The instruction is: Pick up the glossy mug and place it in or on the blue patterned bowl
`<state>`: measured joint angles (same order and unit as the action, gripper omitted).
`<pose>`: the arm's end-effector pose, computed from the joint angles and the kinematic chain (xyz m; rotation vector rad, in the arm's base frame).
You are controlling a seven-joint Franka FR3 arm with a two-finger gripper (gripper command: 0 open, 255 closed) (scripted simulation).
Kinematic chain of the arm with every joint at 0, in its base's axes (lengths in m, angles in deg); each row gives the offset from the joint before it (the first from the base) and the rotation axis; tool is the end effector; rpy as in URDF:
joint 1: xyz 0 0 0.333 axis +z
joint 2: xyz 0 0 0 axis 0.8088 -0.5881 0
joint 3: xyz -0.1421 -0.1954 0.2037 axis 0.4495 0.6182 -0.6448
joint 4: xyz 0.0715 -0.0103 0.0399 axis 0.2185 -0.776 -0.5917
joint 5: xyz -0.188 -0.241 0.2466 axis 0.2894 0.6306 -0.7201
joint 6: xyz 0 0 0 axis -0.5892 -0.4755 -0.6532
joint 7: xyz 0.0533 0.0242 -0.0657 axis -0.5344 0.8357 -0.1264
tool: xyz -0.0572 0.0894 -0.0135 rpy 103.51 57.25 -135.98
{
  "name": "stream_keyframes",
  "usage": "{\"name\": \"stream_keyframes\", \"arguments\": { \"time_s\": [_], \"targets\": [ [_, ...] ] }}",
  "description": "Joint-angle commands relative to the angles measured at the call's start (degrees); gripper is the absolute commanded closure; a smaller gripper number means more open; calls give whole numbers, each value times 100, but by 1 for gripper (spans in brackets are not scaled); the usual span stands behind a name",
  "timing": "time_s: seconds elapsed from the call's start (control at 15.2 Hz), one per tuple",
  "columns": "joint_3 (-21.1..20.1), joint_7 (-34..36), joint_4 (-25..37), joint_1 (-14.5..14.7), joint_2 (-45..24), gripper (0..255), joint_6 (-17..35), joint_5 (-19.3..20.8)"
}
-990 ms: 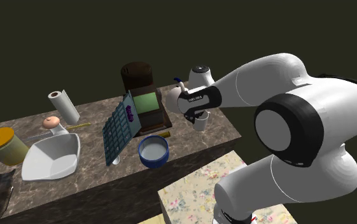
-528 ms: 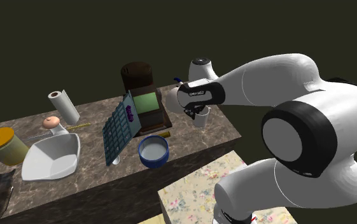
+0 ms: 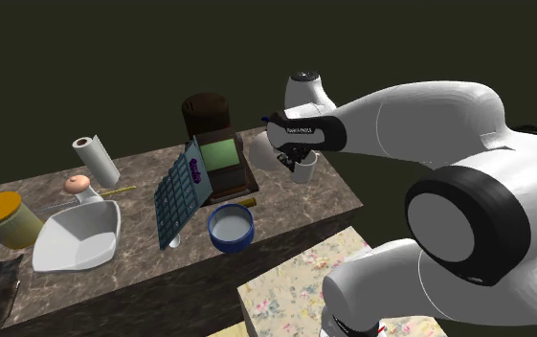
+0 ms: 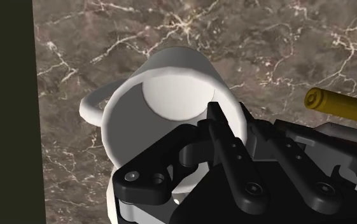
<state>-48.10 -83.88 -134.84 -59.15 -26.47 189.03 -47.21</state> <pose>0.4133 -0.0591 0.4255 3.0832 0.1422 0.1232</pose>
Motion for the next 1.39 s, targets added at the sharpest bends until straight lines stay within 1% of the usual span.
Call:
{"name": "stream_keyframes", "arguments": {
  "time_s": [0.0, 1.06, 1.32],
  "targets": [
    [-7, -4, 116, 4, 81, 255, -198, -7],
    [-31, -53, 1079, 18, 384, 255, -1463, -46],
    [-452, 483, 909, 235, 678, 255, -1611, -210]
  ]
}}
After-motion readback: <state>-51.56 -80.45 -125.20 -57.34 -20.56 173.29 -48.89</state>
